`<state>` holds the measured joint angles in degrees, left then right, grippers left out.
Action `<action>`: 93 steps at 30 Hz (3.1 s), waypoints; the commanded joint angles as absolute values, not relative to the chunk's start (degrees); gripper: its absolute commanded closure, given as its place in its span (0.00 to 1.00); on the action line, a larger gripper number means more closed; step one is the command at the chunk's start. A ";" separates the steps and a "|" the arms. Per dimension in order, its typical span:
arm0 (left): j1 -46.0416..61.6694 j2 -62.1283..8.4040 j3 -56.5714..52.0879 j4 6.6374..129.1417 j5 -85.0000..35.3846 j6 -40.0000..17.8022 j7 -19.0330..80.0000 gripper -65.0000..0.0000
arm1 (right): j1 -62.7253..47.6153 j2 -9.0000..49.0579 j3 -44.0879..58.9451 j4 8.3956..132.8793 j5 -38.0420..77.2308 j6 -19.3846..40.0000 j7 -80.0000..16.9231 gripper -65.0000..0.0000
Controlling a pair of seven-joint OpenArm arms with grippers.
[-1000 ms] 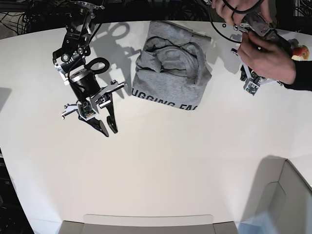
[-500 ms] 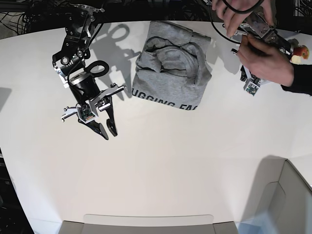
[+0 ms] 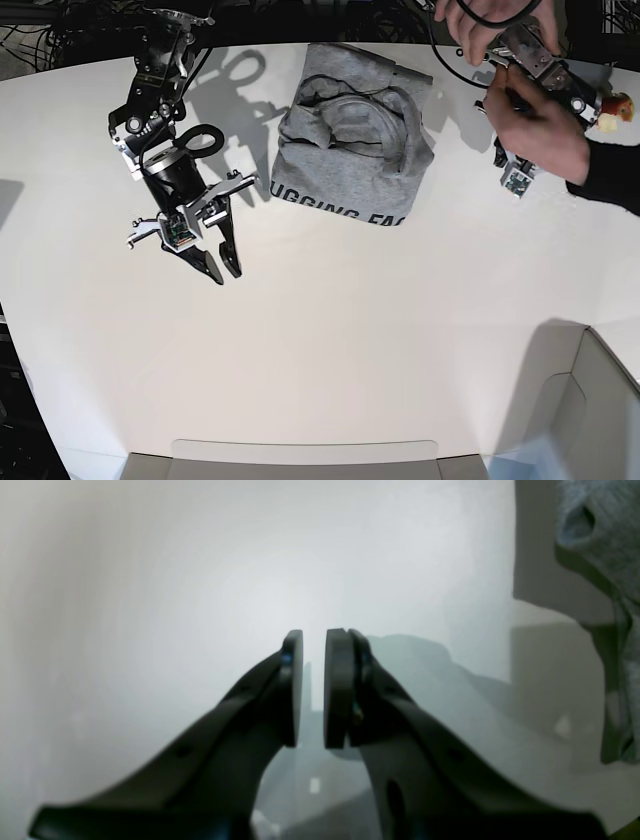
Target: Fold the T-shirt properly
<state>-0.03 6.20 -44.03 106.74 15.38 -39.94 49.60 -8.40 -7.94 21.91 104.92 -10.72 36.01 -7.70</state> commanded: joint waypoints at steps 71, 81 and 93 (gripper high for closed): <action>0.13 7.16 -43.74 108.09 14.20 -40.00 48.92 0.88 | -7.96 -7.96 21.85 105.54 -9.63 35.65 -5.85 0.78; -0.22 7.08 -43.30 108.09 14.37 -40.00 48.92 0.88 | -8.75 -7.60 21.76 103.43 -9.63 35.65 -5.85 0.78; 0.04 6.73 -42.42 108.26 14.55 -40.00 48.92 0.88 | -9.45 -7.52 21.67 100.26 -9.63 35.74 -5.41 0.78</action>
<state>0.49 7.01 -42.39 106.87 15.03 -39.94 49.82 -10.20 -7.64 21.85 99.35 -10.72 36.01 -7.22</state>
